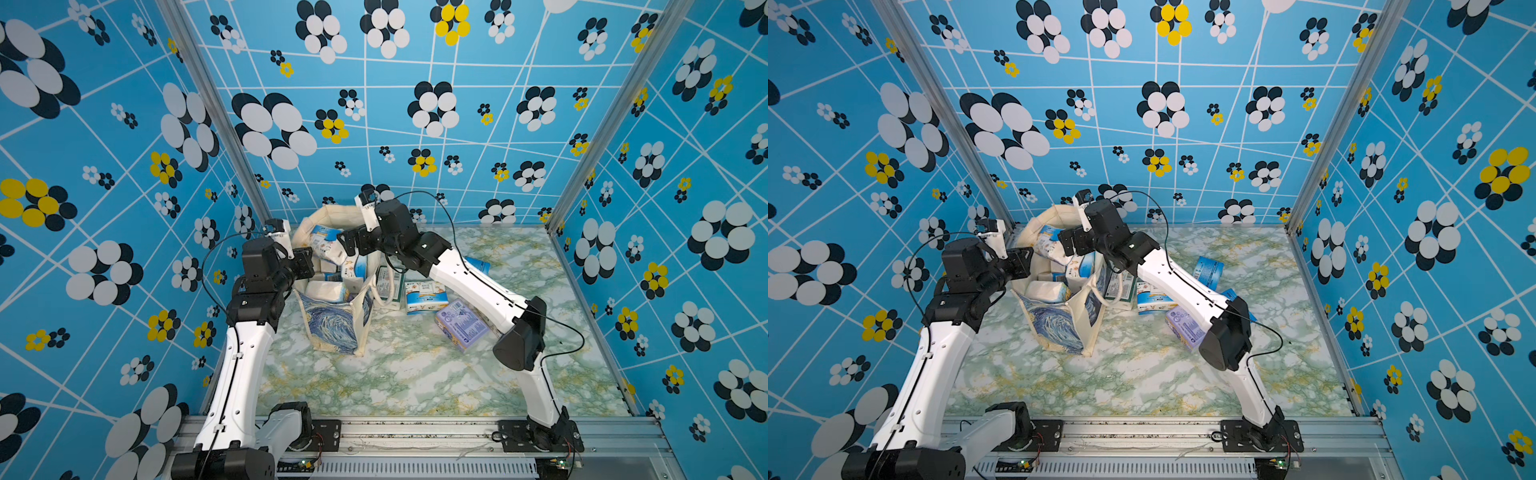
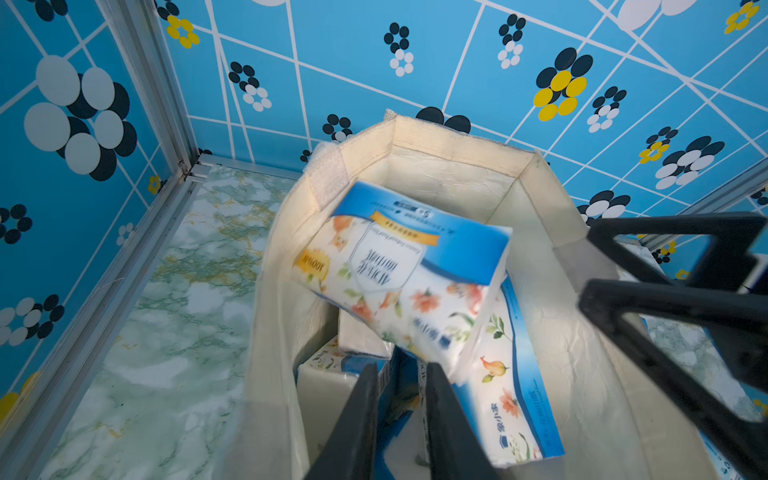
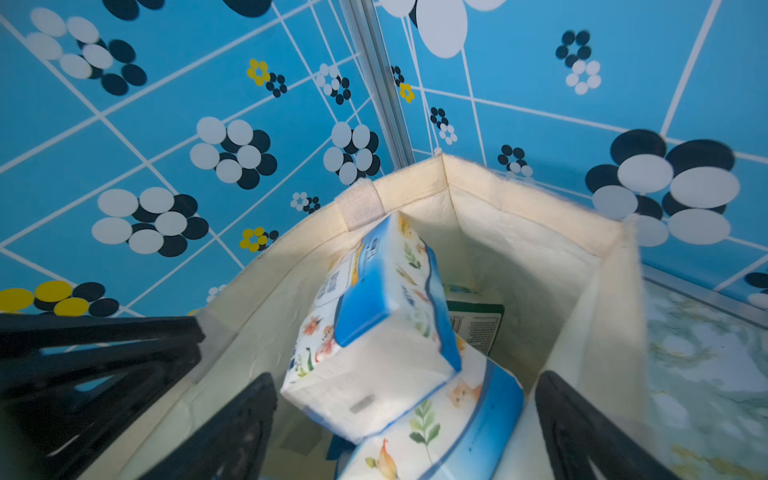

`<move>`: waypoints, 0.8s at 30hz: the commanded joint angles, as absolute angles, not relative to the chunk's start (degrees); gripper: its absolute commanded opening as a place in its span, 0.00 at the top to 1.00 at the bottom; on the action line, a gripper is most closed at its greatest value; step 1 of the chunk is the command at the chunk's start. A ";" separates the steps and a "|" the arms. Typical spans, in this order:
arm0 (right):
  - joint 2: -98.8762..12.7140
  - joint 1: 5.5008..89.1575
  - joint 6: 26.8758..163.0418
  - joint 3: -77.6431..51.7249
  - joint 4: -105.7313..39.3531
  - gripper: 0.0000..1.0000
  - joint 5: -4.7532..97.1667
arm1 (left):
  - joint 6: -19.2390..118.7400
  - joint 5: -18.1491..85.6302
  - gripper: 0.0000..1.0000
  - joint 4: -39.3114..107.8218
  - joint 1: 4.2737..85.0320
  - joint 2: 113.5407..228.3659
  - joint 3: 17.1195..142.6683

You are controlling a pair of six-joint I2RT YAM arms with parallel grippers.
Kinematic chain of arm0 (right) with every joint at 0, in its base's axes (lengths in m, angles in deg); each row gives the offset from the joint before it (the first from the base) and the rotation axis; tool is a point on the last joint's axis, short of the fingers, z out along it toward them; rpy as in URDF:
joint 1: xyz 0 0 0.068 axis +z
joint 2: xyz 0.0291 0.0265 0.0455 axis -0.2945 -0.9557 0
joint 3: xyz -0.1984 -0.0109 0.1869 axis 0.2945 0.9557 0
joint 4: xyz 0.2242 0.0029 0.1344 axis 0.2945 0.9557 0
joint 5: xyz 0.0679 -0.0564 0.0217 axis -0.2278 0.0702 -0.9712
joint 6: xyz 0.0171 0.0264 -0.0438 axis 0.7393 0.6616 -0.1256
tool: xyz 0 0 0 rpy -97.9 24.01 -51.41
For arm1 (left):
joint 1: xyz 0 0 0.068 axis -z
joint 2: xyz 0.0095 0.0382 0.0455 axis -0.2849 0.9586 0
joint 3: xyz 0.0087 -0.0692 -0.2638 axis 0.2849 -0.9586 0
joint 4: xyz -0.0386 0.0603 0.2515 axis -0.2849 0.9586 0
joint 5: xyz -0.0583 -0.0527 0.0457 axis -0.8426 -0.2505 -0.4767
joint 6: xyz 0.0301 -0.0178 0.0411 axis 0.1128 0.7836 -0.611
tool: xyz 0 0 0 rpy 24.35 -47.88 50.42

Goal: Put tissues into the canvas bag
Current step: Place the pack of facial tissues in the canvas bag, then pick up the pack of facial tissues from the center of the board.

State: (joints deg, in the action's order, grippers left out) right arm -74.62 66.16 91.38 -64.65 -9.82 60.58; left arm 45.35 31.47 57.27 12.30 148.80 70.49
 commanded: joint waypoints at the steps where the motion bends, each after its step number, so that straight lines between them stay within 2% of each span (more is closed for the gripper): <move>1: -65.70 65.70 87.32 -59.00 -12.74 0.01 65.64 | 44.10 31.47 0.76 58.22 13.30 147.83 73.63; 5: -62.74 64.71 86.94 -57.07 -5.13 0.06 70.53 | 43.57 29.43 0.76 61.46 15.31 149.20 77.71; 10: -64.86 63.14 89.27 -59.30 2.58 0.09 67.85 | 40.89 28.61 0.76 69.20 21.12 153.45 83.53; 13: -66.89 62.69 90.61 -60.54 4.47 0.10 66.77 | 39.72 32.64 0.75 71.82 23.39 155.14 84.41; 17: -67.30 62.27 91.25 -59.49 4.76 0.09 67.17 | 41.59 42.12 0.65 73.03 23.50 153.27 82.98; 20: -65.21 61.42 89.98 -54.93 4.76 0.07 69.38 | 42.33 45.52 0.63 72.59 23.41 149.19 81.04; 24: -59.34 58.43 91.77 -44.22 1.85 0.07 68.25 | 42.54 43.77 0.62 72.92 23.48 145.06 79.95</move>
State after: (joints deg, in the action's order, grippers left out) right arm -64.50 60.68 90.46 -48.47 2.68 67.57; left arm 42.16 42.20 72.44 23.43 148.12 80.76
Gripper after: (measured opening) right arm 0.934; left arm 0.378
